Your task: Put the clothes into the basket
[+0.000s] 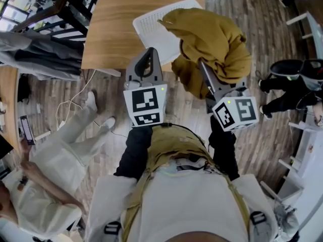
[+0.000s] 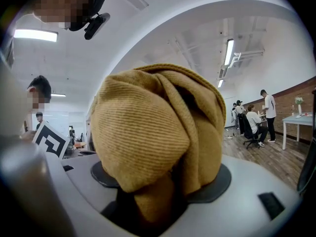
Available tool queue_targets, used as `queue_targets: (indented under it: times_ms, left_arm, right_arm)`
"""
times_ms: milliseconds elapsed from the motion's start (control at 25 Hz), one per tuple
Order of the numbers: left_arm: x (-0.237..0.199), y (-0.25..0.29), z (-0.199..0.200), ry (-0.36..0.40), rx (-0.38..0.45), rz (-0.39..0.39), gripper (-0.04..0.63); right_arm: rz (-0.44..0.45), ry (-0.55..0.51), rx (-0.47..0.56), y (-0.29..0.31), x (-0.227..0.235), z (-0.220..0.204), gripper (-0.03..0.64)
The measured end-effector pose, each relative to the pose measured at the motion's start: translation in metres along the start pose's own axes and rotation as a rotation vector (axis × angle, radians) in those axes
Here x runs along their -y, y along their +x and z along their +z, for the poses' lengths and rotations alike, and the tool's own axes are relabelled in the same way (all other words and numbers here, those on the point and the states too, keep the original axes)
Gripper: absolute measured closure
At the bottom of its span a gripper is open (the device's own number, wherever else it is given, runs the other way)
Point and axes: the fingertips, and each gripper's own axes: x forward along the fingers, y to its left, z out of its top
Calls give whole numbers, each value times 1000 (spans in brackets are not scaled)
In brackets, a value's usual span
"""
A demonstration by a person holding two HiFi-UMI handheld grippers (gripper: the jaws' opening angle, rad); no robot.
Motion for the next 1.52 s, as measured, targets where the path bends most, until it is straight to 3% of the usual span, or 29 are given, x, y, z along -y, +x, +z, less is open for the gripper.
queue_targets:
  times_ms: [400, 600, 1000, 1360, 1520]
  left_arm:
    - [-36, 44, 9, -33, -13, -32, 595]
    - [-36, 61, 9, -22, -33, -15, 595]
    - [-54, 86, -16, -66, -106, 71, 595]
    - [-60, 108, -44, -91, -172, 101, 595]
    - [-65, 119, -49, -96, -186, 113, 595]
  right_arm:
    - [-7, -3, -11, 55, 2, 5, 270]
    - [12, 13, -36, 71, 16, 0, 270]
    - [84, 20, -114, 113, 36, -26, 270]
    - [114, 23, -176, 139, 47, -52, 270]
    - [172, -24, -193, 156, 47, -55, 270]
